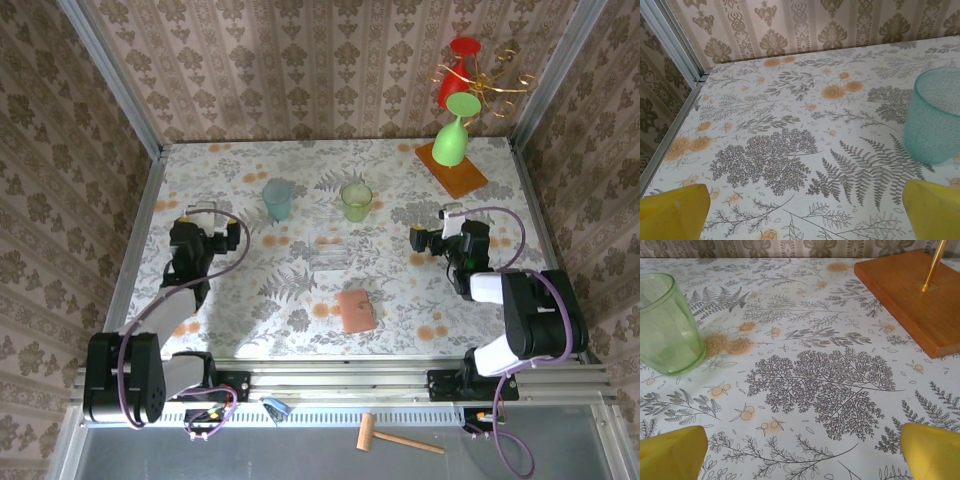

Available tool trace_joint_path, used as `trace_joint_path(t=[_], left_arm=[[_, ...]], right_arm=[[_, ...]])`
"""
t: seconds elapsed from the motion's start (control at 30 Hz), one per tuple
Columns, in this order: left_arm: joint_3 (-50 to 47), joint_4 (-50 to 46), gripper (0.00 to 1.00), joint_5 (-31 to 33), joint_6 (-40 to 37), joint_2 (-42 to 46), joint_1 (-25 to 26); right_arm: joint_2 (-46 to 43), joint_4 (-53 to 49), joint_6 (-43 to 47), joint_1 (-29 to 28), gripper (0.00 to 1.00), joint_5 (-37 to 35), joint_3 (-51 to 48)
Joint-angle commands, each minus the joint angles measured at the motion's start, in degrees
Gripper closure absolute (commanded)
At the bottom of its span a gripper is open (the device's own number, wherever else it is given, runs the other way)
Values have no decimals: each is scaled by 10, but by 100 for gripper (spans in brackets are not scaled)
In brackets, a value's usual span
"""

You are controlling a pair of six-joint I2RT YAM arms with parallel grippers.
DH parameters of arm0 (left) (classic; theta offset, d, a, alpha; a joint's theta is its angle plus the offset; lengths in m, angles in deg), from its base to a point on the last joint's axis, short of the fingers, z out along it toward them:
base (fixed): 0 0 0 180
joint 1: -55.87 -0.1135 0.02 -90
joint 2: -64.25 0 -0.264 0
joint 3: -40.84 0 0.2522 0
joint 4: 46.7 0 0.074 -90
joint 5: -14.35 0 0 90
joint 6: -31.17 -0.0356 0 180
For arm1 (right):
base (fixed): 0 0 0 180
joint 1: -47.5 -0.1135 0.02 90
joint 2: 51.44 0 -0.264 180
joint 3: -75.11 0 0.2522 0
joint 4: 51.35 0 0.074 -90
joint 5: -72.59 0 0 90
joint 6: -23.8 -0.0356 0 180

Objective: Take the credit cards out of the card holder

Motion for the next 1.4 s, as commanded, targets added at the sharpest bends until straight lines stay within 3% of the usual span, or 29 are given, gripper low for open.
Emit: trace_joint_path(t=[0.0, 0.2, 0.37, 0.63, 1.1, 1.37], left_arm=[[24, -74, 0, -12, 26, 29, 8], [46, -146, 0, -33, 57, 50, 27], [75, -212, 0, -73, 96, 60, 48], [113, -309, 0, -139, 203, 56, 94], [111, -331, 2, -124, 382, 35, 280], [82, -260, 6, -101, 480, -34, 387]], right_arm=[[-38, -128, 16, -4, 0, 2, 64], [-82, -227, 25, -18, 0, -17, 87], [-118, -375, 21, -69, 0, -60, 129], [-169, -527, -56, -152, 3, -64, 173], [-194, -694, -249, -251, 18, -15, 190], [-168, -676, -332, -270, 28, 70, 152]])
